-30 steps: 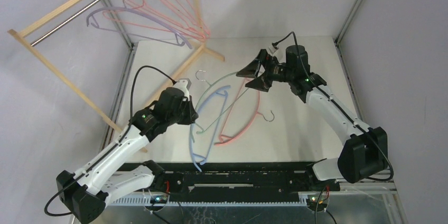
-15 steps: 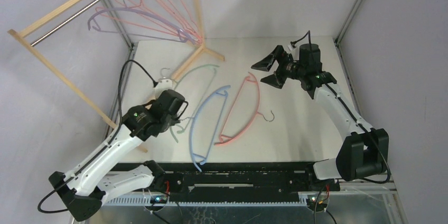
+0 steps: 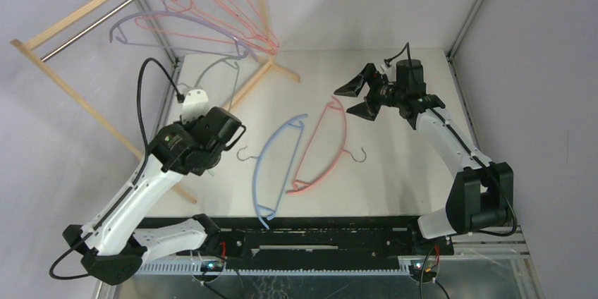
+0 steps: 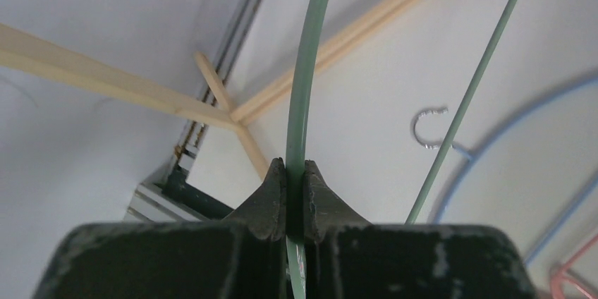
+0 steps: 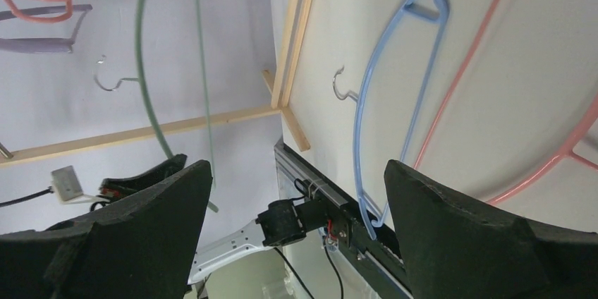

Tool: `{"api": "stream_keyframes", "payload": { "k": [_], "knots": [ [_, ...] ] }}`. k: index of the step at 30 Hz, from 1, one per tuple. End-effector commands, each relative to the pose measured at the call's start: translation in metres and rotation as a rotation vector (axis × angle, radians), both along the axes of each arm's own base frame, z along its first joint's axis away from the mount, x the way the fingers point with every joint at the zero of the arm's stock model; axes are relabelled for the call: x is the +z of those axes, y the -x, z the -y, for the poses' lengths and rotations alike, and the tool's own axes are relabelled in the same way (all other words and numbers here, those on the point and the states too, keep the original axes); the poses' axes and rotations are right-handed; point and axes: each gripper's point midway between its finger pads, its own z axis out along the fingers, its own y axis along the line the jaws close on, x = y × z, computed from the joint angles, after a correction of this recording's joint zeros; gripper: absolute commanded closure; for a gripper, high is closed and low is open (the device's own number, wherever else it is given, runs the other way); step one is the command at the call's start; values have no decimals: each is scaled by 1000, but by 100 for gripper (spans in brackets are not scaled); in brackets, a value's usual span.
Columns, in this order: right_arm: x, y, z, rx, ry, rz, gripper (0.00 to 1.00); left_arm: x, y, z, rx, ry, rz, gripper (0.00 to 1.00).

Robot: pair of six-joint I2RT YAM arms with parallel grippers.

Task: Organize the hangers
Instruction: Adjust the hanger.

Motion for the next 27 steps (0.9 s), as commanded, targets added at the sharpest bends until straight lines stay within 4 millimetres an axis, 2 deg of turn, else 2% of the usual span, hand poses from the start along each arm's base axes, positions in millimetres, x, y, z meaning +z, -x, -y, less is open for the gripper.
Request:
{"api": "stream_keyframes", "payload": {
  "k": [1, 5, 8, 11, 15, 20, 23, 27],
  "knots": [
    [10, -4, -3, 25, -5, 40, 0, 47, -18, -12, 42, -128, 112, 100],
    [11, -6, -4, 26, -3, 39, 0, 64, -22, -18, 47, -195, 107, 100],
    [10, -7, -3, 26, 5, 38, 0, 64, -20, -28, 72, -225, 85, 100],
    [8, -7, -3, 28, 11, 29, 0, 52, -16, -37, 98, -235, 49, 100],
    [6, -10, -4, 28, 12, 24, 0, 23, -11, -38, 99, -225, 0, 100],
    [11, -12, -14, 72, 76, 62, 0, 2, -17, -23, 45, -166, -33, 100],
    [13, -1, -35, 161, 129, 95, 0, -8, -26, -11, -25, -168, -70, 100],
    [20, 9, -50, 229, 112, 134, 0, -20, -36, 23, -201, -69, -77, 100]
  ]
}}
